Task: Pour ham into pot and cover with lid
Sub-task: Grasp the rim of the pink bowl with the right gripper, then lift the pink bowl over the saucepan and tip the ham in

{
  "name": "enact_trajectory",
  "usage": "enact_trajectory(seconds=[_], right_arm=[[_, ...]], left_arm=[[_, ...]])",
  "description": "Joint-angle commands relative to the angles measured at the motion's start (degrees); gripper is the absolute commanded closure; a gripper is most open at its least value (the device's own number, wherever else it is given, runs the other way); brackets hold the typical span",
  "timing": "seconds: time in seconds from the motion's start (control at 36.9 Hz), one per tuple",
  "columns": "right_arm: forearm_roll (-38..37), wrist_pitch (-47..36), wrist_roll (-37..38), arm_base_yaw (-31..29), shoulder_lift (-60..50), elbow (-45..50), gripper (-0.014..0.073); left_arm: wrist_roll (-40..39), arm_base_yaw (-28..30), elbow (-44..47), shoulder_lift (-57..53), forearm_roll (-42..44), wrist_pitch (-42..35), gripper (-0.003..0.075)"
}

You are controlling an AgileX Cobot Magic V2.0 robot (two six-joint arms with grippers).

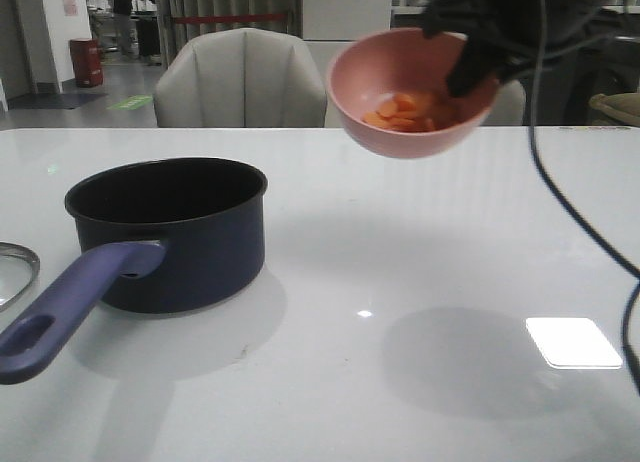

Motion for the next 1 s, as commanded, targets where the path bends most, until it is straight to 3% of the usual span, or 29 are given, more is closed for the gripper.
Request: enact_trajectory(seconds=[0.0, 0.22, 0.52, 0.76, 0.98], right_arm=[[0.29, -10.49, -0.86, 4.63, -2.66, -2.47, 0.0457], [-0.58, -29.33, -0.86, 12.35, 0.41, -2.53, 0.0457], [-14.81, -54.2, -3.07, 15.72, 10.15, -2.54, 0.0457], [-14.12, -64.12, -21.44, 18.2, 14.9, -2.74, 0.0457], [-6.6, -67.9, -40.41, 22.2, 18.38, -5.73, 0.0457]], left_arm=[[-0.3, -0.32, -1.6, 0.71, -0.3, -4.14, 0.0168], [-0.3, -0.32, -1.6, 0.71, -0.3, -4.14, 0.0168], [-0.3, -0.32, -1.6, 0.71, -0.3, -4.14, 0.0168], [-0.3, -0.32, -1.6, 0.71, -0.3, -4.14, 0.0168], [-0.3, -0.32, -1.6, 0.71, -0.3, -4.14, 0.0168]])
